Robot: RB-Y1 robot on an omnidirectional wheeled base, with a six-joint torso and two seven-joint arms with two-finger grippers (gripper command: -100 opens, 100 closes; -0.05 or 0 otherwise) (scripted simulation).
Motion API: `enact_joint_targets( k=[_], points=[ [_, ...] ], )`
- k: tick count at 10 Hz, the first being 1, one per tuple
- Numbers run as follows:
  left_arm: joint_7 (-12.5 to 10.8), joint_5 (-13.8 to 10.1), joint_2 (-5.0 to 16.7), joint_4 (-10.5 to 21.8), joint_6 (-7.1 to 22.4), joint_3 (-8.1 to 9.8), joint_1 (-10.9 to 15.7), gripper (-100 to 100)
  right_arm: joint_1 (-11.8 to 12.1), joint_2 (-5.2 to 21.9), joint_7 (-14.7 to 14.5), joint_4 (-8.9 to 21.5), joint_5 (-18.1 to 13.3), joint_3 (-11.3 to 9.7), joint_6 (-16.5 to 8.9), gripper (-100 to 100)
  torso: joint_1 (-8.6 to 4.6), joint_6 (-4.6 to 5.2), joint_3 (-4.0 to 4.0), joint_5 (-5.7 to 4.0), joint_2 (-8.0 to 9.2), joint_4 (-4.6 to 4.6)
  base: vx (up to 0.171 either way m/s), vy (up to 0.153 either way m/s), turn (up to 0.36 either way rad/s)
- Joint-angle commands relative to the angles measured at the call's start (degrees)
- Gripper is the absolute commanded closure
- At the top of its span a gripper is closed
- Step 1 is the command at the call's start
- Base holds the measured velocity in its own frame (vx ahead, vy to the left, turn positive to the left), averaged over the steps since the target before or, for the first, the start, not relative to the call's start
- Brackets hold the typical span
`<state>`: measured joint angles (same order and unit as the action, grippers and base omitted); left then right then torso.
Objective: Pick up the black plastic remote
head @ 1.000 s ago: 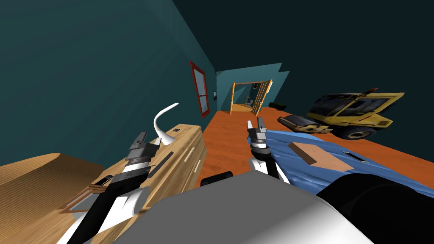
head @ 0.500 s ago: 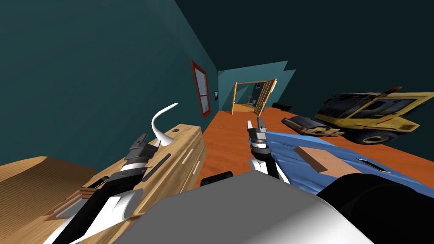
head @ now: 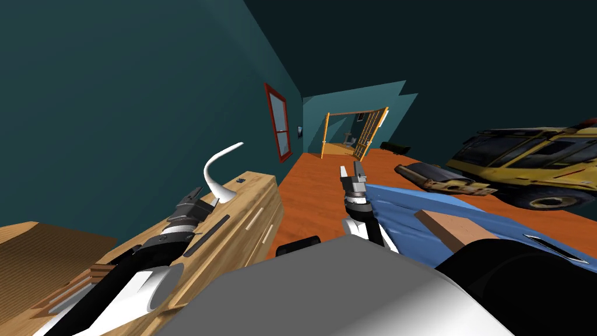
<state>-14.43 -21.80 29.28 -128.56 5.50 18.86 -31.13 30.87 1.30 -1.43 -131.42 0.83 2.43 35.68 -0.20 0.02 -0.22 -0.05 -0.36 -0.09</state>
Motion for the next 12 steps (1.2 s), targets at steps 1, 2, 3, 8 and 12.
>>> enact_joint_targets(
  k=[1, 2, 3, 8, 12],
  points=[
    [-1.9, -2.2, 2.3, 0.9, 2.9, 1.06, -0.7, -100, 0.0, 0.0, 0.0, 0.0, 0.0, 0.0, 0.0, 0, 0.0, 0.0, 0.0, 0.0, 0.0, 0.0, 0.09, -0.078, 0.107],
    [-1.9, -2.2, 2.3, 0.9, 4.4, 1.06, -0.7, -100, 0.0, 0.0, 0.0, 0.0, 0.0, 0.0, 0.0, 0, -0.02, -0.02, -0.01, 0.0, -0.02, 0.0, 0.082, -0.079, 0.055],
    [-1.9, -2.2, 2.3, 0.9, 5.0, 1.06, -0.7, -100, 0.0, 0.0, 0.0, 0.0, 0.0, 0.0, 0.0, 0, -0.02, 0.01, 0.0, 0.0, -0.01, 0.0, 0.036, -0.036, -0.005],
    [-6.5, -8.3, 8.3, 3.1, 14.2, 3.71, -1.7, -100, 0.0, 0.0, 0.0, 0.0, 0.0, 0.0, 0.0, 0, 0.05, 0.01, 0.03, 0.02, 0.05, 0.01, 0.066, -0.059, 0.077],
    [-8.0, -10.4, 10.2, 4.0, 20.2, 4.4, -2.0, -100, 0.0, 0.0, 0.0, 0.0, 0.0, 0.0, 0.0, 0, 0.19, -0.02, 0.07, 0.05, 0.12, 0.03, 0.051, -0.033, 0.049]
  ],
)
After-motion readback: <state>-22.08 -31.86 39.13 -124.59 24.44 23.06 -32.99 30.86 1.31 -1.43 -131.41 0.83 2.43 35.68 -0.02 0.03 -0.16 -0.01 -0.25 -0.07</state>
